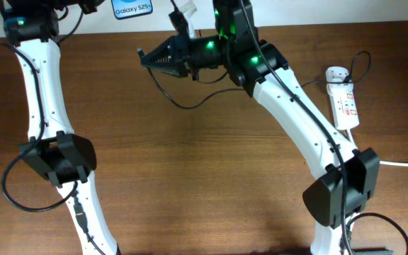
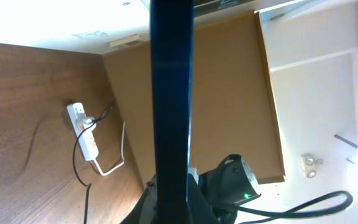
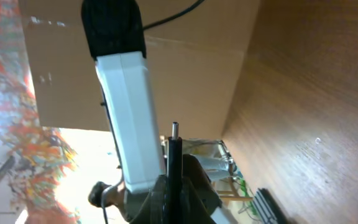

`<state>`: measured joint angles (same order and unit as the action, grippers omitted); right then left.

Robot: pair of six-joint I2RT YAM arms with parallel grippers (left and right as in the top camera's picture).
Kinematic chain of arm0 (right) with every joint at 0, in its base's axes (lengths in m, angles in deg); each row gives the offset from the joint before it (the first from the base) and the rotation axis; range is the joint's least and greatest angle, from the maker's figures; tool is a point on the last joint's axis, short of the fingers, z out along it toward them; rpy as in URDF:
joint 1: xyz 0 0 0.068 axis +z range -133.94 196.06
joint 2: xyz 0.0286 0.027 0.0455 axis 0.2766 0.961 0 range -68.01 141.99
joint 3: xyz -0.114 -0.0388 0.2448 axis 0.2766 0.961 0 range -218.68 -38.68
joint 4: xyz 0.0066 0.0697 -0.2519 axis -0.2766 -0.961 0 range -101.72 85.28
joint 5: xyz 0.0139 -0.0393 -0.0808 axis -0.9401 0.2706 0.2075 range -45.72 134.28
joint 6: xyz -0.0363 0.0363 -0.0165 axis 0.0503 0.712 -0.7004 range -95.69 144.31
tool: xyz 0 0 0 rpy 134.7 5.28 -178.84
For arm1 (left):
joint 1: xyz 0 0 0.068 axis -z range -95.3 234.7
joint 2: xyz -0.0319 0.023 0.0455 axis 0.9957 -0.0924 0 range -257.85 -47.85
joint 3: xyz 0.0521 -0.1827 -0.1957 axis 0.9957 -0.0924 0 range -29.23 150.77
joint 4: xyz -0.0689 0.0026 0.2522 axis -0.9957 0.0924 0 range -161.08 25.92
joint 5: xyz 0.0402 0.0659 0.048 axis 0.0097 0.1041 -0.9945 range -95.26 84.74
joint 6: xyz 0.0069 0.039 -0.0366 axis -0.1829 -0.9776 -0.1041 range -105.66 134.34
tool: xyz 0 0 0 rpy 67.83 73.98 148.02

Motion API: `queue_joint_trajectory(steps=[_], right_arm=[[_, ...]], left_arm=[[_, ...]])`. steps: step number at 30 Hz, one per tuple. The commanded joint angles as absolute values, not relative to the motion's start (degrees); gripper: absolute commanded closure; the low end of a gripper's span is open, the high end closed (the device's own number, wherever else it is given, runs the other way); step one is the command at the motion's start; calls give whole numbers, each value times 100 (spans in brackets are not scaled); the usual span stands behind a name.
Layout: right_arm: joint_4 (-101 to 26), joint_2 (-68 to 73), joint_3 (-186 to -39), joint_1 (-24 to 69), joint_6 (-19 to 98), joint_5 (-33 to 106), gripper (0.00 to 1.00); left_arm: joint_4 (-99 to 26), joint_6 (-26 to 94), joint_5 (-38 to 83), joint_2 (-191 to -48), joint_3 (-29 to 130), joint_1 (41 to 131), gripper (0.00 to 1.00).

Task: Plug charger to phone and switch on socket
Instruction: 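Insert the plug into the phone's bottom port with the right gripper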

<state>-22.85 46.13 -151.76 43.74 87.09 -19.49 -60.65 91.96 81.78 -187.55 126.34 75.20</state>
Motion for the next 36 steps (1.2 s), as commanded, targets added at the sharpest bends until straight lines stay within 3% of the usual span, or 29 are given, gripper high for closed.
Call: queue_joint_trajectory(steps=[1,8,18,36], right_arm=[[-2298,4471,-15237,4293,8091,-2025,96],[-2075,4473,-15239,3924,7855,-3007,96],[-1284,4554,-15237,4186,8069,-1223,96],[-862,4567,-15239,4046,8681,-1378,96]], left_arm=[[-6097,9148,8298,-18703,12730,7494,100],[-6124,9148,7750,-18703,12730,7507,100],[-6119,9618,8023,-18703,12730,7865,100],[-6504,9614,8038,-18703,12730,7843,100]])
